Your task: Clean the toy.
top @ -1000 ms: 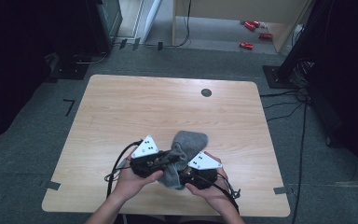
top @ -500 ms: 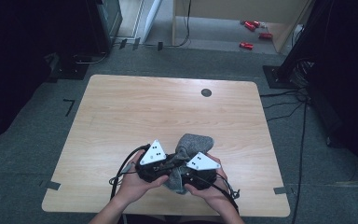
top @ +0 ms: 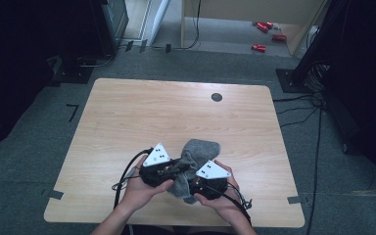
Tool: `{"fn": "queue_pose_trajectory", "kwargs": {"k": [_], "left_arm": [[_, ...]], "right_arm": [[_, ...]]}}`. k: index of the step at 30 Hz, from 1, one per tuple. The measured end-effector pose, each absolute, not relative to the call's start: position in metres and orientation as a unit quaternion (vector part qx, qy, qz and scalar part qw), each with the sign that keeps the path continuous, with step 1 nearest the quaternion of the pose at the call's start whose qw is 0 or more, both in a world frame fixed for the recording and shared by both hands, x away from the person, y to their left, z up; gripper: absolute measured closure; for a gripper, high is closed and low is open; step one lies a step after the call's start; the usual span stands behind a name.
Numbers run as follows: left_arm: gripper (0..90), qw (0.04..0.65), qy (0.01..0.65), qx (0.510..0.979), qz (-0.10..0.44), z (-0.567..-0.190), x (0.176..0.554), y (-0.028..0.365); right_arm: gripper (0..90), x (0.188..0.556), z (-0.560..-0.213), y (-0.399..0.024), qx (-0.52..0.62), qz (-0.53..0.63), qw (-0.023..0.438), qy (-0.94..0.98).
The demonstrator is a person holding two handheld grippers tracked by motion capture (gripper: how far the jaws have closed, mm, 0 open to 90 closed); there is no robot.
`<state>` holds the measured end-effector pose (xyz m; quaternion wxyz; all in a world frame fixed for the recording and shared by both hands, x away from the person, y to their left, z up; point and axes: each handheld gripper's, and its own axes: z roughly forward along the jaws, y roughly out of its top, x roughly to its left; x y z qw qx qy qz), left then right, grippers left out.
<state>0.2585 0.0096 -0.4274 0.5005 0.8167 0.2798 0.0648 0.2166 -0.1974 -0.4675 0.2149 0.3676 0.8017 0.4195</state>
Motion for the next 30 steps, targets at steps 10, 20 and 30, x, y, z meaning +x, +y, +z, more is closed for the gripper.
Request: {"fn": "queue_pose_trajectory", "kwargs": {"k": [10, 20, 30], "left_arm": [[74.2, 0.505, 0.253, 0.824, 0.047, -0.429, 0.255, 0.003], [73.8, 0.513, 0.218, 0.828, 0.058, -0.425, 0.243, -0.006], [75.4, 0.502, 0.333, 0.789, 0.119, -0.424, 0.274, 0.041]], "right_arm": [[34.3, 0.216, -0.468, -0.198, 0.364, 0.42, 0.217, 0.803], [34.2, 0.216, -0.465, -0.199, 0.366, 0.43, 0.216, 0.797], [34.2, 0.217, -0.461, -0.21, 0.374, 0.437, 0.229, 0.785]]}}
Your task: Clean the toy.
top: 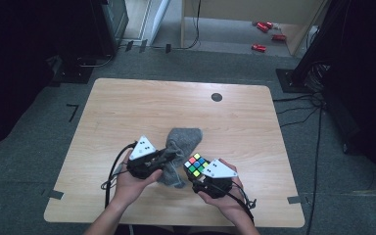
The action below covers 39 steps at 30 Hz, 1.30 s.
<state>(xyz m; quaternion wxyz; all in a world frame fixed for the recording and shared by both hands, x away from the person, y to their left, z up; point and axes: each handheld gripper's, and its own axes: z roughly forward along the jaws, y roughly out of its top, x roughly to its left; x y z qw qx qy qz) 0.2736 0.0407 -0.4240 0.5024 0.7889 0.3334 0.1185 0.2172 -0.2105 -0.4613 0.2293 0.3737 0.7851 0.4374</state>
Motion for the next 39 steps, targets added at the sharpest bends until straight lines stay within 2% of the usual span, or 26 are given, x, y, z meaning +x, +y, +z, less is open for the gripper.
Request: {"fn": "queue_pose_trajectory", "kwargs": {"k": [3, 8, 9, 11, 14, 17, 22, 29, 34, 39], "left_arm": [[75.3, 0.52, 0.338, 0.78, 0.086, -0.43, 0.281, 0.049], [74.8, 0.604, 0.291, 0.739, -0.066, -0.438, 0.285, 0.046], [74.5, 0.605, 0.277, 0.742, -0.081, -0.438, 0.285, 0.044], [74.5, 0.591, 0.272, 0.756, -0.071, -0.44, 0.283, 0.039], [74.7, 0.591, 0.287, 0.745, -0.111, -0.448, 0.29, 0.043], [74.9, 0.569, 0.293, 0.76, -0.116, -0.454, 0.292, 0.041], [74.9, 0.601, 0.283, 0.737, -0.126, -0.443, 0.289, 0.043], [74.8, 0.543, 0.311, 0.776, -0.077, -0.454, 0.29, 0.037], [74.7, 0.586, 0.295, 0.748, -0.1, -0.441, 0.287, 0.04], [74.5, 0.561, 0.308, 0.763, -0.092, -0.449, 0.289, 0.038]], "right_arm": [[34.2, 0.217, -0.456, -0.217, 0.378, 0.455, 0.226, 0.774], [34.2, 0.216, -0.454, -0.218, 0.36, 0.465, 0.223, 0.777], [34.3, 0.215, -0.455, -0.216, 0.353, 0.464, 0.225, 0.78], [34.3, 0.212, -0.455, -0.212, 0.34, 0.467, 0.226, 0.784], [34.3, 0.209, -0.454, -0.211, 0.327, 0.466, 0.239, 0.787], [34.3, 0.206, -0.448, -0.213, 0.316, 0.487, 0.242, 0.777], [34.2, 0.206, -0.448, -0.214, 0.314, 0.486, 0.239, 0.78], [34.3, 0.205, -0.448, -0.21, 0.315, 0.483, 0.243, 0.78], [34.2, 0.206, -0.448, -0.211, 0.315, 0.481, 0.24, 0.783], [34.2, 0.206, -0.45, -0.209, 0.315, 0.475, 0.244, 0.784]]}}
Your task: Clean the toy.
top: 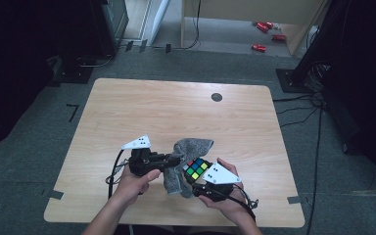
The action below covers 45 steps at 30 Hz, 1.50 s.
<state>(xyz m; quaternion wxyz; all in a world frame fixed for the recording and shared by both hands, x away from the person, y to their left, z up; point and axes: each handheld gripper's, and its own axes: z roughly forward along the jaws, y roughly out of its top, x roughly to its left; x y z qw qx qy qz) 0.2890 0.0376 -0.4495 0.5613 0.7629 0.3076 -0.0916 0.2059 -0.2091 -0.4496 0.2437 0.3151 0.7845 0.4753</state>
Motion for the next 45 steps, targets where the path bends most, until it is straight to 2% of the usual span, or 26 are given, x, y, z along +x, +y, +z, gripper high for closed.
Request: {"fn": "queue_pose_trajectory", "kwargs": {"k": [4, 8, 12, 16, 21, 26, 33, 37, 39, 45], "left_arm": [[74.8, 0.559, 0.313, 0.761, -0.099, -0.454, 0.29, 0.036], [74.7, 0.587, 0.3, 0.743, -0.116, -0.446, 0.289, 0.04], [74.6, 0.556, 0.311, 0.765, -0.093, -0.454, 0.29, 0.036], [74.8, 0.517, 0.31, 0.796, -0.047, -0.465, 0.289, 0.03], [75.7, 0.488, 0.241, 0.839, 0.013, -0.469, 0.273, 0.013], [75.6, 0.526, 0.172, 0.832, 0.033, -0.463, 0.254, -0.002], [76.1, 0.552, 0.223, 0.802, 0.045, -0.459, 0.262, 0.013], [75.7, 0.546, 0.21, 0.81, 0.035, -0.462, 0.257, 0.003], [75.4, 0.541, 0.205, 0.815, 0.042, -0.462, 0.252, -0.003], [75.2, 0.552, 0.226, 0.802, 0.037, -0.46, 0.259, 0.008]], "right_arm": [[34.2, 0.204, -0.447, -0.21, 0.313, 0.478, 0.247, 0.783], [34.2, 0.207, -0.45, -0.212, 0.318, 0.481, 0.241, 0.781], [34.2, 0.206, -0.445, -0.212, 0.32, 0.484, 0.245, 0.777], [34.2, 0.205, -0.439, -0.218, 0.328, 0.495, 0.25, 0.765], [34.2, 0.205, -0.423, -0.227, 0.357, 0.523, 0.254, 0.731], [34.2, 0.204, -0.423, -0.22, 0.368, 0.525, 0.249, 0.726], [34.3, 0.209, -0.429, -0.229, 0.392, 0.523, 0.237, 0.719], [34.2, 0.207, -0.427, -0.222, 0.39, 0.53, 0.222, 0.72], [34.2, 0.206, -0.427, -0.216, 0.38, 0.526, 0.23, 0.725], [34.2, 0.211, -0.43, -0.226, 0.409, 0.512, 0.24, 0.716]]}}
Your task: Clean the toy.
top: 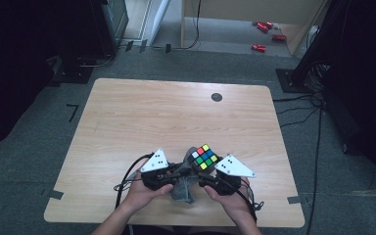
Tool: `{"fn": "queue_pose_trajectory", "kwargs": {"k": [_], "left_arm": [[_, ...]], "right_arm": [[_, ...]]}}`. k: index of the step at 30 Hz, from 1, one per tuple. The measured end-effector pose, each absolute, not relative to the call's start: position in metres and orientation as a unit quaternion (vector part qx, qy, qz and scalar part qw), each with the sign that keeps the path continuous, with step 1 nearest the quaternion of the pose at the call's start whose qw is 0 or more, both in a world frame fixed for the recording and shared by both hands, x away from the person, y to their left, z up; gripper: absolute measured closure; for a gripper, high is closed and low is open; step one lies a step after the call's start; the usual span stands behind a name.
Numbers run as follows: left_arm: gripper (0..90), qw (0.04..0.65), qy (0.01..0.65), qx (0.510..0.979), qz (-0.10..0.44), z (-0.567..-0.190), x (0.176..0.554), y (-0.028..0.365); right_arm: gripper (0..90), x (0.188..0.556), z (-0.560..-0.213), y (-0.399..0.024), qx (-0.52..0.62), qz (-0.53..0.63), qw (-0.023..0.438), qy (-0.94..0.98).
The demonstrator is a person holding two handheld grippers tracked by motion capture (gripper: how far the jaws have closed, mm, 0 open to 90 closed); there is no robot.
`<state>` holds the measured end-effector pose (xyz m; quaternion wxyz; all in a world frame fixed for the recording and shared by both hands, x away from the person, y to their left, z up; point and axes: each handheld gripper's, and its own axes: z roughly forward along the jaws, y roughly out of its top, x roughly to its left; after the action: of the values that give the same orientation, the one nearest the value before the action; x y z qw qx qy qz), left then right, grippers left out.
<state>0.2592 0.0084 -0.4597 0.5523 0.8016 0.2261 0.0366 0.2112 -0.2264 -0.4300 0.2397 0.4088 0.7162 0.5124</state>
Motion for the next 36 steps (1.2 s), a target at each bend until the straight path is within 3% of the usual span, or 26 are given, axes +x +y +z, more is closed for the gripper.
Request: {"fn": "queue_pose_trajectory", "kwargs": {"k": [7, 12, 15, 21, 36], "left_arm": [[74.3, 0.547, 0.215, 0.809, 0.035, -0.462, 0.254, -0.002], [72.0, 0.533, 0.219, 0.816, 0.045, -0.463, 0.254, -0.003], [64.7, 0.528, 0.234, 0.814, 0.06, -0.464, 0.261, 0.005], [35.3, 0.514, 0.249, 0.814, 0.109, -0.459, 0.267, 0.017], [24.3, 0.523, 0.202, 0.817, 0.136, -0.46, 0.248, -0.005]], "right_arm": [[34.2, 0.208, -0.426, -0.222, 0.4, 0.525, 0.229, 0.716], [34.2, 0.21, -0.431, -0.222, 0.406, 0.499, 0.254, 0.722], [34.2, 0.215, -0.433, -0.233, 0.437, 0.486, 0.262, 0.71], [34.2, 0.215, -0.428, -0.243, 0.451, 0.498, 0.261, 0.694], [34.2, 0.209, -0.428, -0.218, 0.442, 0.515, 0.226, 0.699]]}}
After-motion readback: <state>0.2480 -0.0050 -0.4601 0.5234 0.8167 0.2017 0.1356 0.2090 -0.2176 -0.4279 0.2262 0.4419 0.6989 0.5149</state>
